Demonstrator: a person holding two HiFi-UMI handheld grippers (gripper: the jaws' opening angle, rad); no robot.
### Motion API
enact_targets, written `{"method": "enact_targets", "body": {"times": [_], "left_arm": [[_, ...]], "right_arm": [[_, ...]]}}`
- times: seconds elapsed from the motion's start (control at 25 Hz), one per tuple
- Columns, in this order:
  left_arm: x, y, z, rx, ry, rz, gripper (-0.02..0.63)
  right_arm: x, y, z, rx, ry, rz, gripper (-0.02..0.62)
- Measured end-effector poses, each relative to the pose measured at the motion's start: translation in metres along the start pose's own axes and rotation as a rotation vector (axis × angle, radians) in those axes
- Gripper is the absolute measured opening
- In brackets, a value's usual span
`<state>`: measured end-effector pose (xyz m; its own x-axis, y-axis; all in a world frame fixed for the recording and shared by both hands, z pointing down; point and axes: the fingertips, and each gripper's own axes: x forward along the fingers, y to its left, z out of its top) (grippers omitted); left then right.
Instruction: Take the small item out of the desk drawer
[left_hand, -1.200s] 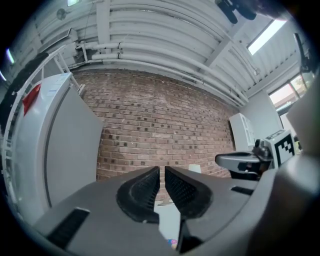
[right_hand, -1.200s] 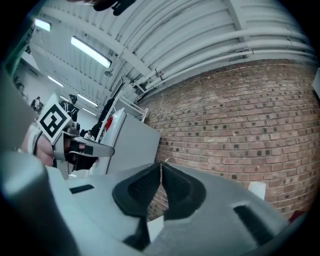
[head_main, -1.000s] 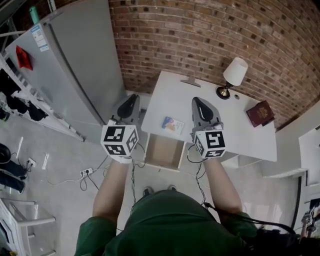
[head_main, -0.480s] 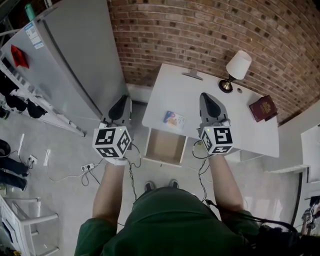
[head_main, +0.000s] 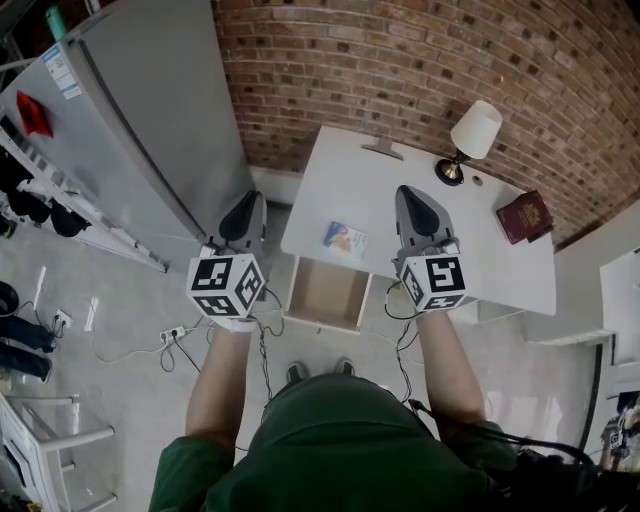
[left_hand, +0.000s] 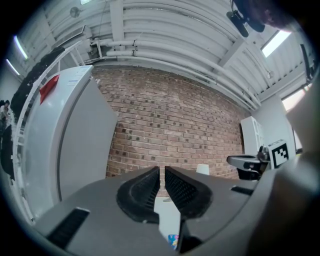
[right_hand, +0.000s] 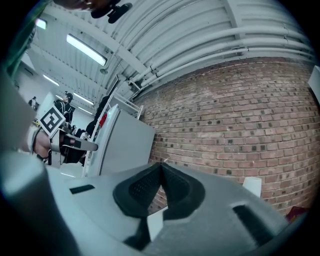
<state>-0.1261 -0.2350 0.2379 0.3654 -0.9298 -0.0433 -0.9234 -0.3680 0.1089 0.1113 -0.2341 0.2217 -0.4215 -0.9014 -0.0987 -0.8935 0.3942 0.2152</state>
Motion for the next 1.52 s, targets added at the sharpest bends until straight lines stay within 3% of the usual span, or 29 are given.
{"method": "enact_targets", "body": {"times": [1.52], "left_arm": [[0.017, -0.011, -0.005, 0.002, 0.000, 0.032, 0.029]], "right_arm": [[0.007, -0.020, -0.017, 0.033, 0.001, 0.041, 0.003]]}}
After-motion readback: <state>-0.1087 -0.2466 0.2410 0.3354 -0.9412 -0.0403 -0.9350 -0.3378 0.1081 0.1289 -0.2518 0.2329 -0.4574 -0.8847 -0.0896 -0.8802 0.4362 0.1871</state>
